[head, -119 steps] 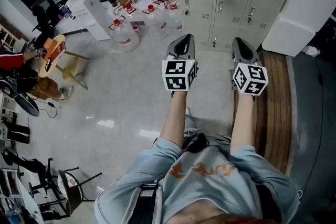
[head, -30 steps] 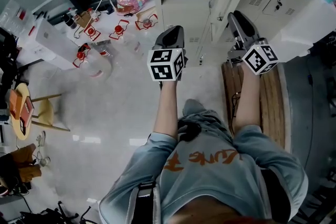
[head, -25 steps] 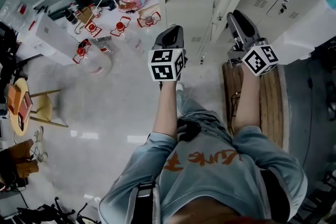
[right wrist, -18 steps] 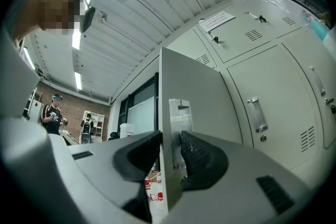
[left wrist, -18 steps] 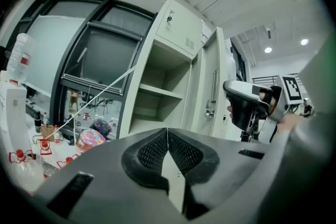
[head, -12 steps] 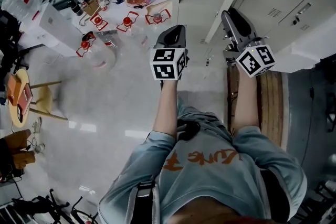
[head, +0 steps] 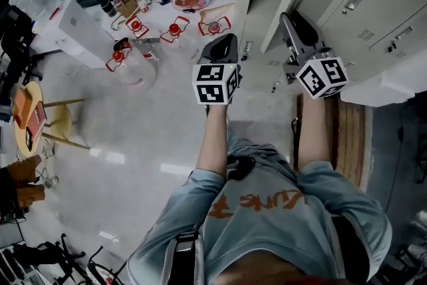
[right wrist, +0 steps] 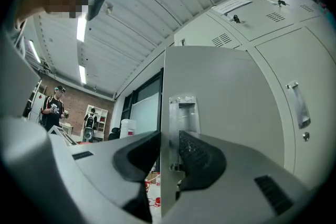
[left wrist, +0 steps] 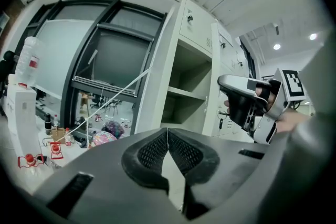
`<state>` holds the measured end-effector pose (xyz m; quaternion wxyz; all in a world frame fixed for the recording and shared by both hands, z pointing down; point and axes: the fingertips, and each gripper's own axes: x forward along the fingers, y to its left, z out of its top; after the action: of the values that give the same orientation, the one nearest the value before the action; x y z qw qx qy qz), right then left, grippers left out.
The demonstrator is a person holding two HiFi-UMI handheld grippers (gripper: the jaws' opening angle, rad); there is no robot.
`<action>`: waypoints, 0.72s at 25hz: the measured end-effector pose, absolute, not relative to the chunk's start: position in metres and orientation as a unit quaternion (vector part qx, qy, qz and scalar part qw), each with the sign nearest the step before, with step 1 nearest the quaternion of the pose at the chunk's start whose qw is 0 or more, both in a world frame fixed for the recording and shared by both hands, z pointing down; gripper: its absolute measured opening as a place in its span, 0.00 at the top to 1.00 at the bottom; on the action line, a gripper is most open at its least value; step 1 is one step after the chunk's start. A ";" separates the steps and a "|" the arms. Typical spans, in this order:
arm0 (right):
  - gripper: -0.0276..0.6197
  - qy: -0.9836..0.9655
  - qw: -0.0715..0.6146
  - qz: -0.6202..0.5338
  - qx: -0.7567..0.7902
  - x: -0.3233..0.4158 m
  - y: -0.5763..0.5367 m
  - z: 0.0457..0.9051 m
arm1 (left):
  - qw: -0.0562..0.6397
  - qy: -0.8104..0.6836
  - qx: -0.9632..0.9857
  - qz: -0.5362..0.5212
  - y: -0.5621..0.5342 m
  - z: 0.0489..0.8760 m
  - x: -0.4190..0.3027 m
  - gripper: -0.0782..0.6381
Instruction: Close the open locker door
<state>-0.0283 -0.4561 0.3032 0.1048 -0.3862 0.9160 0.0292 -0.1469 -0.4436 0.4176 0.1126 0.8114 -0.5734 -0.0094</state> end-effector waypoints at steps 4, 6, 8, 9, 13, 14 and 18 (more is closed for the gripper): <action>0.78 0.914 0.106 0.035 -0.391 -0.047 -0.477 0.303 | 0.112 -0.572 0.812 -0.014 -0.463 0.412 -0.164 0.86; 0.78 0.913 0.106 0.037 -0.393 -0.055 -0.489 0.302 | 0.109 -0.573 0.812 -0.012 -0.475 0.408 -0.173 0.86; 0.79 0.912 0.104 0.038 -0.396 -0.063 -0.502 0.301 | 0.106 -0.570 0.815 -0.010 -0.489 0.404 -0.178 0.86; 0.79 0.911 0.102 0.039 -0.398 -0.066 -0.508 0.301 | 0.105 -0.568 0.816 -0.008 -0.496 0.402 -0.180 0.86; 0.82 0.907 0.091 0.040 -0.410 -0.076 -0.535 0.301 | 0.097 -0.557 0.825 -0.002 -0.523 0.394 -0.185 0.86; 0.83 0.905 0.089 0.040 -0.414 -0.078 -0.541 0.301 | 0.094 -0.555 0.826 0.000 -0.529 0.391 -0.186 0.86; 0.85 0.899 0.087 0.038 -0.427 -0.082 -0.564 0.299 | 0.083 -0.552 0.830 0.003 -0.552 0.379 -0.194 0.86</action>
<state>-0.0820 -0.5636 0.2990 0.0868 -0.4268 0.8994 0.0378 -0.1943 -0.5518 0.3795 0.0834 0.8298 -0.5518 0.0030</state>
